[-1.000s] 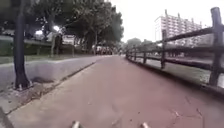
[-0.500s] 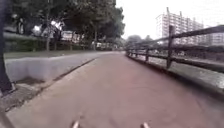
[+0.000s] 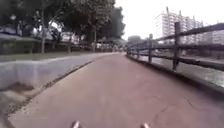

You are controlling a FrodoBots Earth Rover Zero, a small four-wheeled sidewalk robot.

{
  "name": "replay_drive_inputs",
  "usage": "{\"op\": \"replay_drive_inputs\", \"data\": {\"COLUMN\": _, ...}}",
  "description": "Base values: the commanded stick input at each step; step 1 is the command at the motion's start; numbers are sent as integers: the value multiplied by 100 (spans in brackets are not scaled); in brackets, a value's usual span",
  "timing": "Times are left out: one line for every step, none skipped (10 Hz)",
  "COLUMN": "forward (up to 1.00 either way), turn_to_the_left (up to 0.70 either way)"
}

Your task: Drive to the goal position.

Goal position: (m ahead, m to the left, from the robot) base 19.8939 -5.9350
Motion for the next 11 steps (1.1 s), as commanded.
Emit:
{"op": "replay_drive_inputs", "data": {"forward": 70, "turn_to_the_left": 0}}
{"op": "replay_drive_inputs", "data": {"forward": 70, "turn_to_the_left": 0}}
{"op": "replay_drive_inputs", "data": {"forward": 70, "turn_to_the_left": 0}}
{"op": "replay_drive_inputs", "data": {"forward": 70, "turn_to_the_left": 0}}
{"op": "replay_drive_inputs", "data": {"forward": 70, "turn_to_the_left": 0}}
{"op": "replay_drive_inputs", "data": {"forward": 70, "turn_to_the_left": 0}}
{"op": "replay_drive_inputs", "data": {"forward": 70, "turn_to_the_left": 0}}
{"op": "replay_drive_inputs", "data": {"forward": 70, "turn_to_the_left": 0}}
{"op": "replay_drive_inputs", "data": {"forward": 70, "turn_to_the_left": 0}}
{"op": "replay_drive_inputs", "data": {"forward": 70, "turn_to_the_left": 0}}
{"op": "replay_drive_inputs", "data": {"forward": 70, "turn_to_the_left": 0}}
